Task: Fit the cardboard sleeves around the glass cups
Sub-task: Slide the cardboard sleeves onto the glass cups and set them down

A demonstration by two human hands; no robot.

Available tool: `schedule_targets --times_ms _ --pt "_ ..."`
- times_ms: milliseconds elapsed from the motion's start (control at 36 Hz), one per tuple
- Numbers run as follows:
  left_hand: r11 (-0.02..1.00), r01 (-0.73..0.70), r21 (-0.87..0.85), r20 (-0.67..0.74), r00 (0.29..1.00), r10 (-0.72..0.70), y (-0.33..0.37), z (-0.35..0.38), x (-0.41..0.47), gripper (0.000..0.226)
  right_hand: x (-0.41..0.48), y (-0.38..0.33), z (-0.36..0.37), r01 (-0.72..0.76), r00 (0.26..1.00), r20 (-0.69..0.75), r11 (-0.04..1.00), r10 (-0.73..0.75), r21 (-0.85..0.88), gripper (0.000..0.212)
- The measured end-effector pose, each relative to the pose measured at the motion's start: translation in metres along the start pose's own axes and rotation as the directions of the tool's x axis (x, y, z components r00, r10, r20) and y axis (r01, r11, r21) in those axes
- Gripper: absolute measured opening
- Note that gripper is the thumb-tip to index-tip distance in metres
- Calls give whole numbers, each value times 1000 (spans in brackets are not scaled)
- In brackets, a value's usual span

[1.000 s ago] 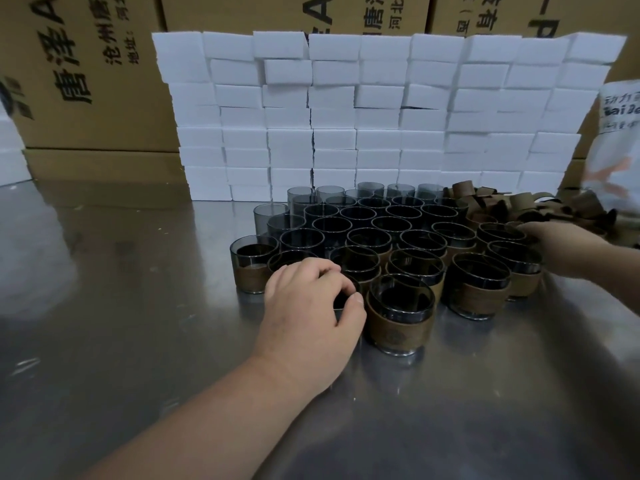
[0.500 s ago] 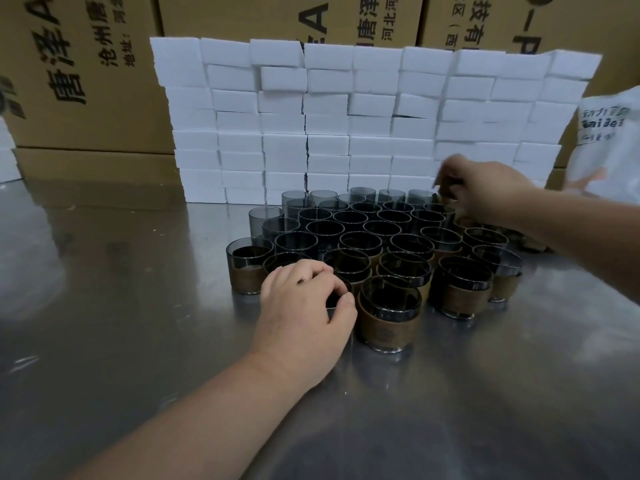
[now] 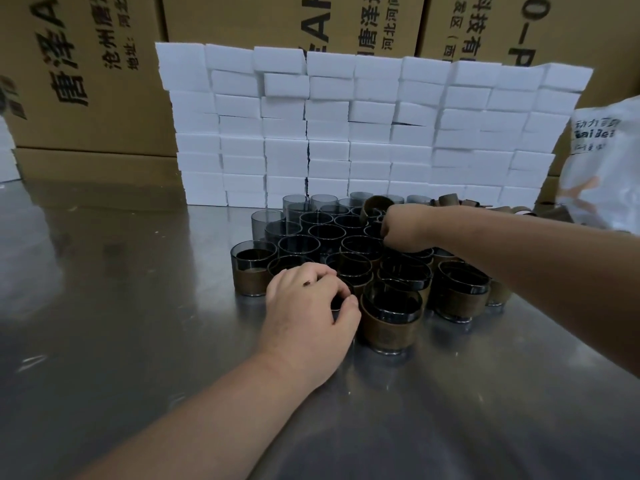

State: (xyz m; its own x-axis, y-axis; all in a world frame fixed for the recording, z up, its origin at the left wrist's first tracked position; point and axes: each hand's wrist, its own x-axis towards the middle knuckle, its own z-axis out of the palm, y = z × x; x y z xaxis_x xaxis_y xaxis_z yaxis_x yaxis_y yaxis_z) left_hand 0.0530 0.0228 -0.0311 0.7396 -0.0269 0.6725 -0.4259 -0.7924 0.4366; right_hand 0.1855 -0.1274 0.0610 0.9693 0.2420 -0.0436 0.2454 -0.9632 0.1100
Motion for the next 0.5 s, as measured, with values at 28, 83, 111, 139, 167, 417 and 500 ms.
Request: schedule_targets --times_ms 28,83,111,139,167,417,500 --pt "1000 3 0 -3 1000 -3 0 0 0 29 1 -1 1 1 1000 10 1000 -1 -4 21" --pt "1000 9 -1 -6 1000 -9 0 1 0 29 3 -2 3 5 1000 19 1000 -5 -8 21" --pt "1000 10 0 -7 1000 -10 0 1 0 30 4 -2 3 9 1000 19 1000 -8 -13 21" --pt "1000 11 1 -8 1000 -11 0 1 0 30 5 -3 3 13 1000 20 1000 -12 -21 21" --pt "1000 11 2 -11 1000 -11 -1 1 0 30 6 -3 4 16 1000 20 999 -16 -30 22" --pt "1000 -3 -18 -17 1000 3 -2 2 0 30 13 -3 3 21 999 -47 989 -28 -146 27" --pt "1000 -7 -14 -3 1000 7 -3 2 0 21 15 -2 6 28 995 -87 986 -43 -163 19"
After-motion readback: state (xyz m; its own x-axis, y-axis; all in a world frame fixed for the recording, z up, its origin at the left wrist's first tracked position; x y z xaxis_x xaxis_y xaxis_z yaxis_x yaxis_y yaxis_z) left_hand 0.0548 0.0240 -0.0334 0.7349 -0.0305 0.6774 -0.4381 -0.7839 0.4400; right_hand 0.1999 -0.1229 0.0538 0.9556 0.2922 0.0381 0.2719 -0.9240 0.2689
